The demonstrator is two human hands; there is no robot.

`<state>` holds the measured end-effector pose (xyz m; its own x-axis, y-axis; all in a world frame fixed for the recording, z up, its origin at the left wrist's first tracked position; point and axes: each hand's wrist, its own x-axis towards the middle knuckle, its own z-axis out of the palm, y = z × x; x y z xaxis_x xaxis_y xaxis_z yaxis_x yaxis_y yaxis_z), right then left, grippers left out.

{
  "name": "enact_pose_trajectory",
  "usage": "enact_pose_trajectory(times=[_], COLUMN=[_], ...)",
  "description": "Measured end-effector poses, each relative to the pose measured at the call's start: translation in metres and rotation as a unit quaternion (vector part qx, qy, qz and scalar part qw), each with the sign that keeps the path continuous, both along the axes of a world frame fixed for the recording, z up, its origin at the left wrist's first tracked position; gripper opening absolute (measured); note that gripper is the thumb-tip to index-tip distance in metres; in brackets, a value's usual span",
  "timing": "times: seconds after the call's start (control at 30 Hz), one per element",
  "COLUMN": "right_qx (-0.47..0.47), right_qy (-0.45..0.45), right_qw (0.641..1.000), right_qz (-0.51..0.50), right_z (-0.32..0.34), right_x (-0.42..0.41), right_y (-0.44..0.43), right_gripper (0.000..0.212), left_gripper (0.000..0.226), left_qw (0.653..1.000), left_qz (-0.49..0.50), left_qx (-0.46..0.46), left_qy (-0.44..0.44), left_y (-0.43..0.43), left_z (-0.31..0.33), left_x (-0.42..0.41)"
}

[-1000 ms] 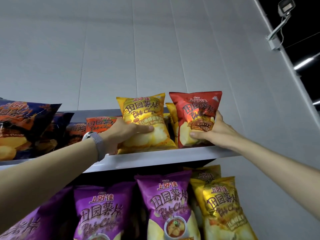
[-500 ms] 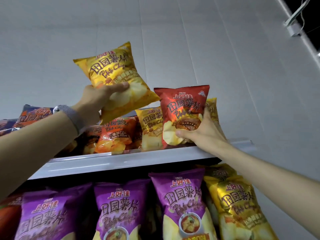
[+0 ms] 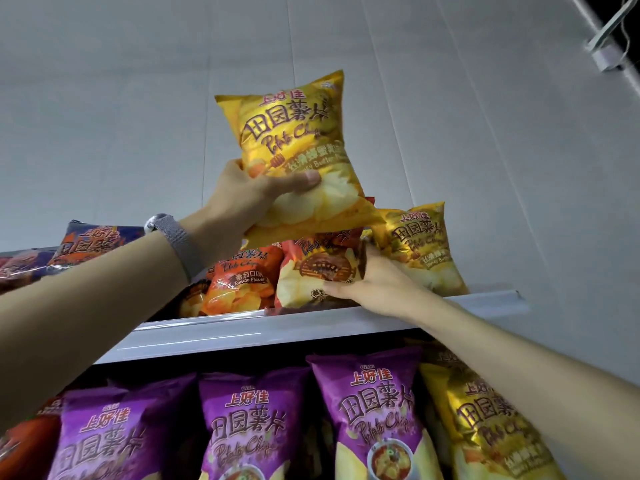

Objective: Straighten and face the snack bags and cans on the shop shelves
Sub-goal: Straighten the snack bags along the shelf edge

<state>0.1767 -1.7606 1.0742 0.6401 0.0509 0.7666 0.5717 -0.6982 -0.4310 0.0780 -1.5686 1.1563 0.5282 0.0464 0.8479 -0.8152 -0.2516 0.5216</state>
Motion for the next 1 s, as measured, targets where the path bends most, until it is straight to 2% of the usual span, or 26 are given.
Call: enact_pose_trajectory(times=[0.07, 0.17, 0.23, 0.27, 0.37, 0.5, 0.53, 0.6, 0.67, 0.73, 0.8, 0.93, 1.0], right_qx=[0.036, 0.166, 0.19, 0.166, 0.119, 0.197, 0.204, 0.21, 0.21, 0.197, 0.175, 0.118, 0.091], right_qy=[-0.004, -0.007, 0.002, -0.003, -0.065, -0.129, -0.131, -0.132, -0.111, -0.07, -0.041, 0.032, 0.066], right_qw=[0.999, 0.968, 0.935, 0.937, 0.971, 0.966, 0.965, 0.965, 0.97, 0.977, 0.983, 0.991, 0.991], right_qz=[0.032, 0.188, 0.298, 0.306, 0.197, 0.105, 0.097, 0.082, 0.057, 0.034, 0.032, 0.056, 0.075], right_z=[0.002, 0.003, 0.003, 0.003, 0.008, 0.015, 0.015, 0.013, 0.01, 0.007, 0.003, -0.004, -0.006], right_x=[-0.011, -0.038, -0.056, -0.064, -0.066, -0.045, -0.041, -0.029, -0.014, 0.001, 0.014, 0.027, 0.028], right_y=[-0.028, -0.073, -0.088, -0.09, -0.087, -0.106, -0.113, -0.129, -0.145, -0.16, -0.172, -0.179, -0.18], right_gripper=[0.081, 0.076, 0.069, 0.07, 0.073, 0.083, 0.082, 0.079, 0.084, 0.097, 0.106, 0.086, 0.082], left_gripper=[0.078, 0.101, 0.096, 0.086, 0.058, 0.036, 0.044, 0.074, 0.075, 0.078, 0.095, 0.145, 0.154], left_qw=[1.0, 0.998, 0.997, 0.997, 0.992, 0.986, 0.988, 0.987, 0.972, 0.957, 0.959, 0.966, 0.956], left_qz=[-0.014, -0.035, -0.038, -0.044, -0.072, -0.085, -0.054, 0.054, 0.128, 0.179, 0.212, 0.203, 0.173], left_qx=[0.028, 0.046, 0.056, 0.063, 0.092, 0.137, 0.138, 0.131, 0.109, 0.109, 0.119, 0.143, 0.176], left_qy=[-0.004, -0.015, -0.021, -0.025, -0.047, -0.041, -0.034, -0.077, -0.165, -0.2, -0.146, 0.077, 0.157], left_y=[-0.008, -0.022, -0.036, -0.045, -0.08, -0.1, -0.097, -0.083, -0.062, -0.038, -0.014, 0.019, 0.029], left_z=[-0.002, -0.001, -0.004, -0.008, -0.021, -0.026, -0.024, -0.021, -0.02, -0.021, -0.022, -0.039, -0.048], left_x=[0.001, 0.005, 0.006, 0.009, 0.015, 0.02, 0.018, 0.021, 0.025, 0.032, 0.045, 0.08, 0.094])
